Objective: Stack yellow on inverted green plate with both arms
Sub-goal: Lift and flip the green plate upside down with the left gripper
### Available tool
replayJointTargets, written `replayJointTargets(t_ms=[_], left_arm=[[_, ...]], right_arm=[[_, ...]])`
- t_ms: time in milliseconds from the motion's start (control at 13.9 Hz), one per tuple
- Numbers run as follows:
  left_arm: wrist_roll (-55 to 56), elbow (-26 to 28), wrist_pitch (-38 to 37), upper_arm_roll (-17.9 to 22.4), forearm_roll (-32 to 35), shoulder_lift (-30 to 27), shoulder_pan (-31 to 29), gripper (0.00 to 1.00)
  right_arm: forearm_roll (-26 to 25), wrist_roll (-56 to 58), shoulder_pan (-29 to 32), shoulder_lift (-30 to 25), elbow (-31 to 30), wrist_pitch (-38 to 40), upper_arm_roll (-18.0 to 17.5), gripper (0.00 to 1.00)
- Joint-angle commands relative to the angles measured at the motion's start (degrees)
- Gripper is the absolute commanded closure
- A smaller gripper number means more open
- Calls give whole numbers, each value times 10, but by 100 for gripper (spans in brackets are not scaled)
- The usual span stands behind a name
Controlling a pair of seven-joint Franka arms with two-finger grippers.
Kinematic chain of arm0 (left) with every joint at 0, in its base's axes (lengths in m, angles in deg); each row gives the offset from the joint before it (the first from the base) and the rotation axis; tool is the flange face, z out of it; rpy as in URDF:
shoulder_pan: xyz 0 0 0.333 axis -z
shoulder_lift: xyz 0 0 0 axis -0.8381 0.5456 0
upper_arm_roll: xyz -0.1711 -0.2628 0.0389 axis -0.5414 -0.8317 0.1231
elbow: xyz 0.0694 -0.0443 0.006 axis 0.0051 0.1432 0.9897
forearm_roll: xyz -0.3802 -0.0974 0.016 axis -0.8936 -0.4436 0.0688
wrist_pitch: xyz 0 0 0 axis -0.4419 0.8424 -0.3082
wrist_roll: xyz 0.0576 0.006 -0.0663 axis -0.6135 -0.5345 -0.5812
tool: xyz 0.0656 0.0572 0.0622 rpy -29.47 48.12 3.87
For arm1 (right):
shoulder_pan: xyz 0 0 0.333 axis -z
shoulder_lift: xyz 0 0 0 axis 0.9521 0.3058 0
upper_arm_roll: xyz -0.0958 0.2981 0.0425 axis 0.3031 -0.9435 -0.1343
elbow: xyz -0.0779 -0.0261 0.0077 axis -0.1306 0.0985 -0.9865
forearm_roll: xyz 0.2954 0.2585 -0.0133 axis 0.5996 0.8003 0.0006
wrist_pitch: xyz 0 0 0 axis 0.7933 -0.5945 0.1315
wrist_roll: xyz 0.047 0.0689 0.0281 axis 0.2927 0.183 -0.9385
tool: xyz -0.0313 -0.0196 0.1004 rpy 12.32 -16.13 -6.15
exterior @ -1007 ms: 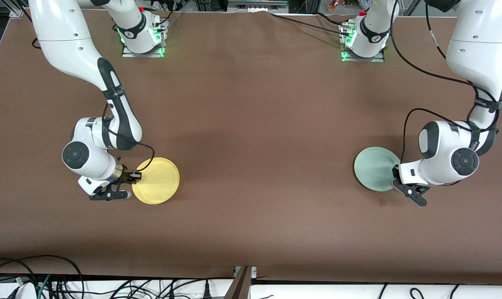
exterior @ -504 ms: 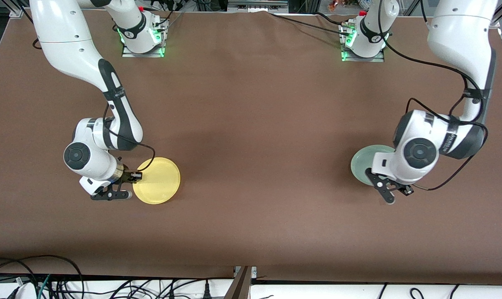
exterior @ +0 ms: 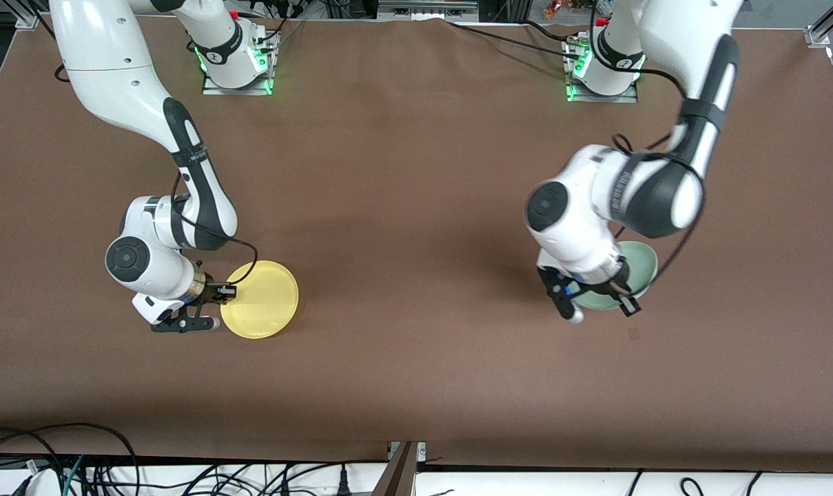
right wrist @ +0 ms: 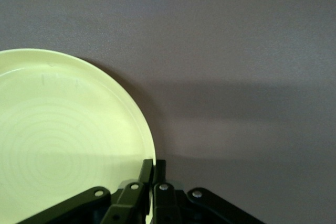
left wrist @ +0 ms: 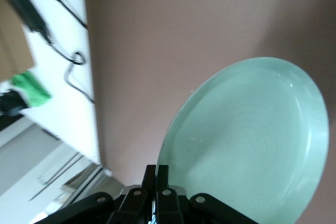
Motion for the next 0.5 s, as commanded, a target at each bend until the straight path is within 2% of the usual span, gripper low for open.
replayJointTargets(t_ms=[0, 72, 216, 432], left_arm=[[104, -18, -34, 12, 51, 34, 67, 100], [165, -24, -44, 12, 59, 45, 86, 100], [289, -27, -98, 15, 109, 81, 146, 100], [375, -27, -119, 16, 113, 110, 198, 100]], right_arm=[[7, 7, 2, 5, 12, 11, -2, 100], [7, 8, 2, 1, 19, 25, -1, 100], [19, 9, 4, 1, 72, 98, -1, 100], [31, 9, 10, 1, 140, 190, 0, 100]])
